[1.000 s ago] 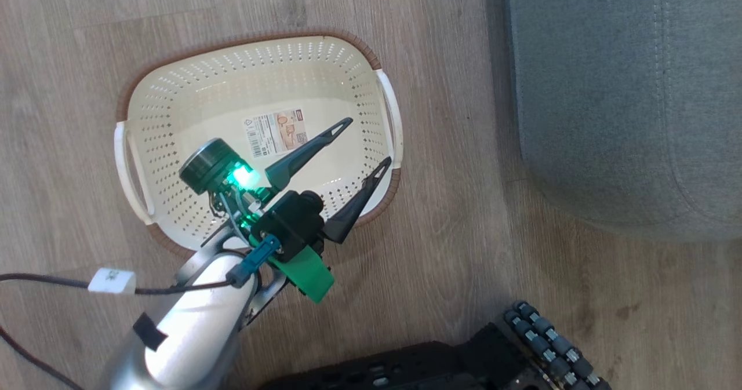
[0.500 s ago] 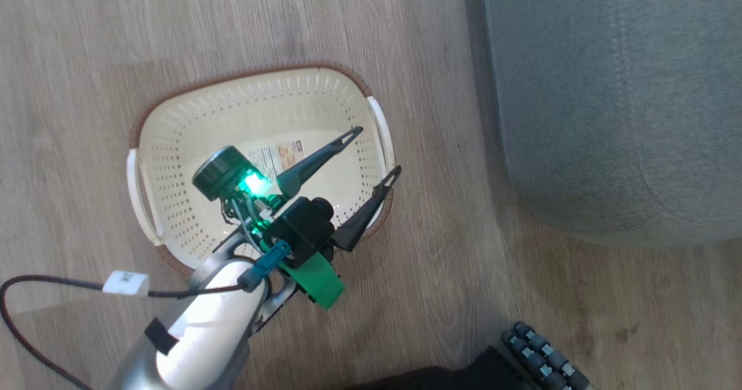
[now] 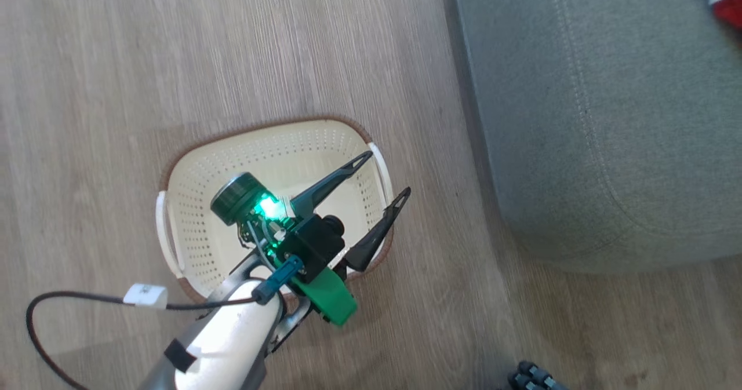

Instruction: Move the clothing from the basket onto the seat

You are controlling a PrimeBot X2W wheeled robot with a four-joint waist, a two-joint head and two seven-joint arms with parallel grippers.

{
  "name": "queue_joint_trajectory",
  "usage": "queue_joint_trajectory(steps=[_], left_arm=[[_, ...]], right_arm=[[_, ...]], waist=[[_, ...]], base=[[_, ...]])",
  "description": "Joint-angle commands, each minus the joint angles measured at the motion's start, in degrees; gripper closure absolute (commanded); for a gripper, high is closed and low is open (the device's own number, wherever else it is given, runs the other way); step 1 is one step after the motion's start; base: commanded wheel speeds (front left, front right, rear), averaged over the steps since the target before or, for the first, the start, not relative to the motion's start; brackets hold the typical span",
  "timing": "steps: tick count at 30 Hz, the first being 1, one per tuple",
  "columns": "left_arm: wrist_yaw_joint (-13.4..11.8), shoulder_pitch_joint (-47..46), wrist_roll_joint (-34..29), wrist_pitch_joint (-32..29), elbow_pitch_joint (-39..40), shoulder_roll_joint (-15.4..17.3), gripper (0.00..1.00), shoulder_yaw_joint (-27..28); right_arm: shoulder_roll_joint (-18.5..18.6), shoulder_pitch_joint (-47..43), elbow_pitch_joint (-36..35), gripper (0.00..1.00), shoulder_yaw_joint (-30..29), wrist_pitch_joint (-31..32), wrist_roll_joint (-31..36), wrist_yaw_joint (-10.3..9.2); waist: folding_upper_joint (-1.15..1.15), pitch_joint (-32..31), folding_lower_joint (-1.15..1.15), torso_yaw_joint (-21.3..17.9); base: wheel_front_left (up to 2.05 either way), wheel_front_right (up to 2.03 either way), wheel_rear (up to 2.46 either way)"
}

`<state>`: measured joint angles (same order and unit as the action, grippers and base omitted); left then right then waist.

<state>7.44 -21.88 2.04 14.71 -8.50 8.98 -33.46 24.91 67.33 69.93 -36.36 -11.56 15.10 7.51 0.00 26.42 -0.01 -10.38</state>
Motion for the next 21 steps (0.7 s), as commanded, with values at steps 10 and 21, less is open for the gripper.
queue_joint_trajectory(steps=[10, 21], left_arm=[[-0.13, 3.08, 0.02, 0.29, 1.3, -1.76, 0.0, 3.24], [-1.05, 6.96, 0.16, 0.29, 1.65, -3.26, 0.0, 5.32]], right_arm=[[2.3, 1.1, 0.42, 0.0, 8.09, -1.61, -4.58, -0.02], [1.4, -1.77, -6.64, 0.0, 21.35, -3.29, -19.4, -0.02]], waist=[[0.0, -7.27, 0.01, 0.09], [0.0, -14.15, 0.01, 0.99]], base=[[0.0, 0.0, 0.0], [0.0, 0.0, 0.0]])
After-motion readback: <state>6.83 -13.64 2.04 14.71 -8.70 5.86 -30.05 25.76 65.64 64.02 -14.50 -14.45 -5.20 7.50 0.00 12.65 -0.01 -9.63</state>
